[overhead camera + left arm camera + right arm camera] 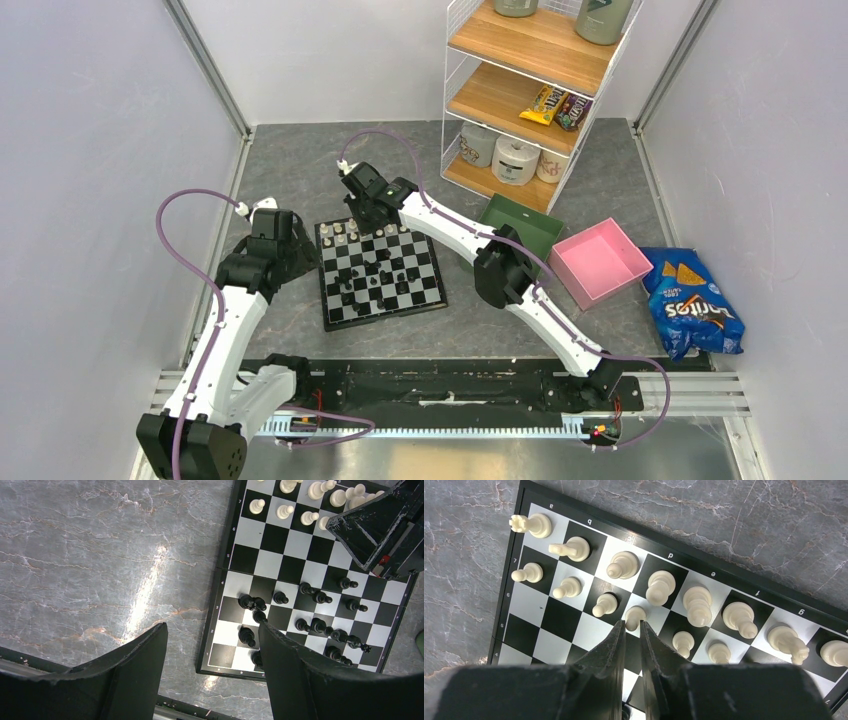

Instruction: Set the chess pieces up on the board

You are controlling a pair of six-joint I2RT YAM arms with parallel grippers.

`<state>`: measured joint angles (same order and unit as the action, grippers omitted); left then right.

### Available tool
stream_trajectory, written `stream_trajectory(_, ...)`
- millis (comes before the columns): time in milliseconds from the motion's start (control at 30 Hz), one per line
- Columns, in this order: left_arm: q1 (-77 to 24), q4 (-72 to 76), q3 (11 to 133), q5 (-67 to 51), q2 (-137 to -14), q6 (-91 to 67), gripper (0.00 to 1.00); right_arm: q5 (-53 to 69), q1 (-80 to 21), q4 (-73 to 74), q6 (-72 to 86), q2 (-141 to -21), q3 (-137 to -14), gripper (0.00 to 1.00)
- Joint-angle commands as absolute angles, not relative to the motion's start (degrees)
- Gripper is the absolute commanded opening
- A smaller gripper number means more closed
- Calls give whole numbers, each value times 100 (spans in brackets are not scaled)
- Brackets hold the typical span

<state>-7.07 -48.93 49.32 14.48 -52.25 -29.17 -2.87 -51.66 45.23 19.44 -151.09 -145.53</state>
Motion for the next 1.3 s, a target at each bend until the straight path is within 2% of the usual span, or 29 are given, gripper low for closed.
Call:
stream_trajectory(0,-668,-4711,4974,1397,-5231,-2795,74,-378,-5204,4543,1814,-14844,-14572,22)
stream_trajectory(1267,-668,-4702,4966,1359,-5273,-2777,74,-691,-5282,4727,1344,-14687,-14437,19)
